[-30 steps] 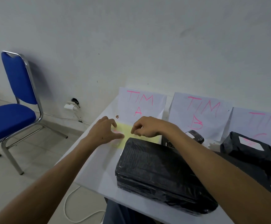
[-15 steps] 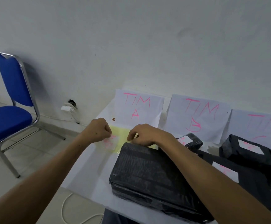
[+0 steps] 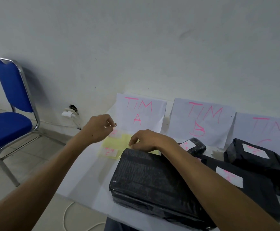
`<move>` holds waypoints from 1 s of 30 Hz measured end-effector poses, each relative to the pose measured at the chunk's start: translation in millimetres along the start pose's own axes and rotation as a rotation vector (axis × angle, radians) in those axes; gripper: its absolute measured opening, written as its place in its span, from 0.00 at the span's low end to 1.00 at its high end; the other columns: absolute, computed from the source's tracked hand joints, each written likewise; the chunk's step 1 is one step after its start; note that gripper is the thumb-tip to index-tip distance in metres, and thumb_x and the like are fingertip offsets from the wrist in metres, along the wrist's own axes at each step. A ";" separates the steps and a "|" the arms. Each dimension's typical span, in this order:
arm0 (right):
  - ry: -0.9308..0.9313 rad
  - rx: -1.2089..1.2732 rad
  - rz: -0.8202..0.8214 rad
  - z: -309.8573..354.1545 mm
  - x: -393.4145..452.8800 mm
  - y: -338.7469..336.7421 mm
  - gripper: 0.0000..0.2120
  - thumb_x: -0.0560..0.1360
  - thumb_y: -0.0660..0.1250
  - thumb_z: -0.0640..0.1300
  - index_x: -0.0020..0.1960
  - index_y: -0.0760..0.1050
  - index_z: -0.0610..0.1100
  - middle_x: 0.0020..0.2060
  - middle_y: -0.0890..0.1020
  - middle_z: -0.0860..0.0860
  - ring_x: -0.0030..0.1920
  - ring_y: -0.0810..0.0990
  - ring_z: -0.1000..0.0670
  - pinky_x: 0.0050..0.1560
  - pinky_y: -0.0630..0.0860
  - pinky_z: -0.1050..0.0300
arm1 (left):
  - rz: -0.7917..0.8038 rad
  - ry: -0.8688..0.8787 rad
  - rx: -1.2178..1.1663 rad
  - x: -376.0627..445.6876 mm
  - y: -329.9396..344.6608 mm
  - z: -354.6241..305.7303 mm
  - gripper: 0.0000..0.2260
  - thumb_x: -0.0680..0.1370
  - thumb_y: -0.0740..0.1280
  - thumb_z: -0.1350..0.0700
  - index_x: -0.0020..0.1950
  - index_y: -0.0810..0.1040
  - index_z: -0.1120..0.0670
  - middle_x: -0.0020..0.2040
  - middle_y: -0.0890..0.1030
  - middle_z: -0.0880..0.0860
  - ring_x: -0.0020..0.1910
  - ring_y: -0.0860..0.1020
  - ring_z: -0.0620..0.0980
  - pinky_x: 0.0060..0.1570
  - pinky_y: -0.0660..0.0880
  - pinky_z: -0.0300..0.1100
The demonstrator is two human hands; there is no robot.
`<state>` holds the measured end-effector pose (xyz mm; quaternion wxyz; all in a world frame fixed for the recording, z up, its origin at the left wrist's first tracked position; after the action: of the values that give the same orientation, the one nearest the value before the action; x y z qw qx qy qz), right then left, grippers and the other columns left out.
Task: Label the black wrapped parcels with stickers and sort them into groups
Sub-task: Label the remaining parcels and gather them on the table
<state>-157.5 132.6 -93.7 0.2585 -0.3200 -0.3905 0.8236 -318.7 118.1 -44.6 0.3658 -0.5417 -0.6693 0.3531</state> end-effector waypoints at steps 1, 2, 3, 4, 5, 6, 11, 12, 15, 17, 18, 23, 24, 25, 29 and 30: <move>0.002 0.000 0.004 0.0 0.1 0.0 0.15 0.81 0.64 0.43 0.66 0.80 0.44 0.65 0.81 0.49 0.63 0.78 0.46 0.58 0.71 0.58 | -0.024 -0.008 -0.092 0.0 -6.8 -1.9 0.04 0.77 0.68 0.61 0.47 0.80 0.52 0.47 0.81 0.52 0.42 0.82 0.52 0.40 0.80 0.44; 0.003 0.005 0.007 0.1 0.3 -0.3 0.15 0.82 0.63 0.44 0.66 0.80 0.44 0.65 0.81 0.49 0.64 0.77 0.46 0.59 0.71 0.57 | -0.025 -0.016 -0.211 -1.5 -11.6 -5.4 0.03 0.77 0.69 0.61 0.47 0.80 0.53 0.47 0.81 0.53 0.42 0.83 0.53 0.41 0.83 0.48; 0.002 0.021 0.004 0.2 0.1 -1.5 0.16 0.82 0.62 0.45 0.66 0.80 0.43 0.65 0.80 0.48 0.64 0.77 0.46 0.60 0.71 0.56 | -0.003 -0.025 -0.338 -4.8 -13.9 -11.0 0.03 0.77 0.71 0.62 0.48 0.81 0.53 0.47 0.80 0.55 0.42 0.84 0.55 0.42 0.84 0.50; 0.002 0.056 -0.011 -0.2 -0.2 -4.4 0.16 0.83 0.61 0.46 0.67 0.79 0.42 0.65 0.80 0.48 0.63 0.78 0.46 0.61 0.72 0.55 | 0.031 -0.029 -0.444 -8.5 -14.9 -17.6 0.04 0.77 0.72 0.62 0.49 0.81 0.55 0.47 0.80 0.57 0.43 0.84 0.55 0.43 0.85 0.50; 0.001 0.105 -0.040 -1.4 -1.1 -9.3 0.16 0.84 0.61 0.47 0.67 0.79 0.42 0.64 0.81 0.47 0.62 0.79 0.46 0.63 0.74 0.53 | 0.069 -0.028 -0.518 -13.1 -15.8 -26.1 0.04 0.77 0.73 0.62 0.50 0.82 0.56 0.47 0.80 0.58 0.44 0.85 0.54 0.42 0.85 0.49; 0.000 0.155 -0.079 -3.8 -2.6 -15.6 0.15 0.84 0.61 0.46 0.65 0.80 0.42 0.61 0.82 0.47 0.60 0.81 0.46 0.64 0.75 0.51 | 0.107 -0.022 -0.559 -17.7 -16.1 -35.1 0.05 0.76 0.74 0.62 0.51 0.82 0.57 0.47 0.81 0.58 0.44 0.85 0.54 0.43 0.85 0.49; 0.029 0.593 -0.186 -21.3 -35.5 -52.3 0.12 0.83 0.59 0.38 0.54 0.80 0.34 0.45 0.82 0.44 0.47 0.83 0.48 0.59 0.82 0.46 | 0.247 0.052 -0.655 -39.1 -15.8 -81.7 0.07 0.76 0.75 0.60 0.53 0.84 0.57 0.47 0.83 0.61 0.45 0.83 0.51 0.51 0.83 0.51; 0.030 0.683 -0.171 -22.1 -48.2 -57.5 0.12 0.83 0.59 0.37 0.55 0.80 0.33 0.44 0.81 0.42 0.46 0.83 0.47 0.55 0.84 0.47 | 0.267 0.060 -0.657 -42.7 -13.1 -89.6 0.07 0.76 0.75 0.60 0.53 0.84 0.57 0.46 0.84 0.61 0.44 0.83 0.50 0.50 0.82 0.49; 0.048 0.754 -0.140 -23.4 -90.5 -68.5 0.14 0.84 0.58 0.37 0.57 0.82 0.36 0.45 0.79 0.40 0.41 0.84 0.48 0.48 0.85 0.51 | 0.335 0.079 -0.654 -52.3 -0.6 -113.8 0.06 0.76 0.75 0.61 0.53 0.84 0.56 0.42 0.85 0.55 0.42 0.82 0.47 0.44 0.80 0.43; 0.078 0.757 -0.128 -26.2 -114.2 -68.2 0.15 0.84 0.58 0.38 0.55 0.83 0.37 0.46 0.77 0.39 0.40 0.84 0.47 0.50 0.85 0.48 | 0.382 0.081 -0.651 -56.8 10.1 -126.3 0.06 0.76 0.75 0.61 0.53 0.84 0.56 0.42 0.86 0.55 0.41 0.82 0.47 0.43 0.80 0.42; 0.085 0.756 -0.117 -26.7 -124.2 -66.0 0.14 0.84 0.58 0.38 0.55 0.83 0.37 0.46 0.77 0.38 0.40 0.84 0.46 0.49 0.85 0.49 | 0.406 0.076 -0.653 -58.8 15.4 -130.8 0.07 0.76 0.74 0.62 0.53 0.84 0.57 0.43 0.86 0.57 0.41 0.82 0.48 0.43 0.80 0.42; 0.058 0.681 -0.090 -29.5 -159.9 -49.8 0.11 0.82 0.66 0.43 0.55 0.81 0.35 0.42 0.83 0.42 0.40 0.84 0.50 0.44 0.83 0.57 | 0.517 0.086 -0.658 -75.5 32.7 -146.0 0.10 0.75 0.75 0.65 0.55 0.84 0.59 0.46 0.86 0.61 0.41 0.83 0.52 0.44 0.81 0.41; 0.042 0.644 -0.093 -29.7 -163.6 -47.6 0.09 0.81 0.68 0.42 0.54 0.81 0.36 0.39 0.84 0.43 0.40 0.84 0.50 0.44 0.83 0.58 | 0.534 0.095 -0.651 -79.5 33.3 -147.7 0.10 0.74 0.75 0.65 0.55 0.84 0.58 0.46 0.86 0.61 0.41 0.83 0.51 0.44 0.80 0.40; 0.029 0.617 -0.094 -29.8 -166.3 -45.0 0.07 0.80 0.70 0.41 0.52 0.81 0.36 0.37 0.84 0.43 0.39 0.84 0.51 0.43 0.82 0.59 | 0.550 0.103 -0.641 -83.5 33.7 -148.6 0.10 0.74 0.76 0.64 0.54 0.84 0.58 0.46 0.86 0.60 0.40 0.83 0.51 0.44 0.80 0.40; 0.028 0.586 -0.094 -31.4 -171.3 -32.8 0.05 0.78 0.72 0.40 0.48 0.81 0.37 0.34 0.84 0.45 0.35 0.83 0.52 0.40 0.81 0.60 | 0.588 0.141 -0.568 -97.2 34.9 -151.5 0.10 0.74 0.76 0.63 0.55 0.84 0.56 0.45 0.87 0.59 0.42 0.85 0.50 0.45 0.80 0.40; 0.030 0.583 -0.096 -31.3 -172.0 -30.6 0.05 0.77 0.73 0.40 0.48 0.81 0.37 0.33 0.84 0.45 0.35 0.83 0.52 0.40 0.81 0.60 | 0.583 0.146 -0.547 -99.1 35.1 -151.8 0.10 0.74 0.76 0.63 0.54 0.85 0.55 0.44 0.87 0.58 0.42 0.85 0.50 0.44 0.80 0.39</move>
<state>-15.5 48.5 -28.3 0.3839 -0.2255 -0.1484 0.8830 -155.4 38.0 -12.4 0.1394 -0.8099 -0.5290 0.2116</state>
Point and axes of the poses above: each hand's wrist, its own x-axis towards the middle knuckle, its own y-axis out of the palm, z = x × y, the point moved 10 cm from there along x, towards the middle knuckle
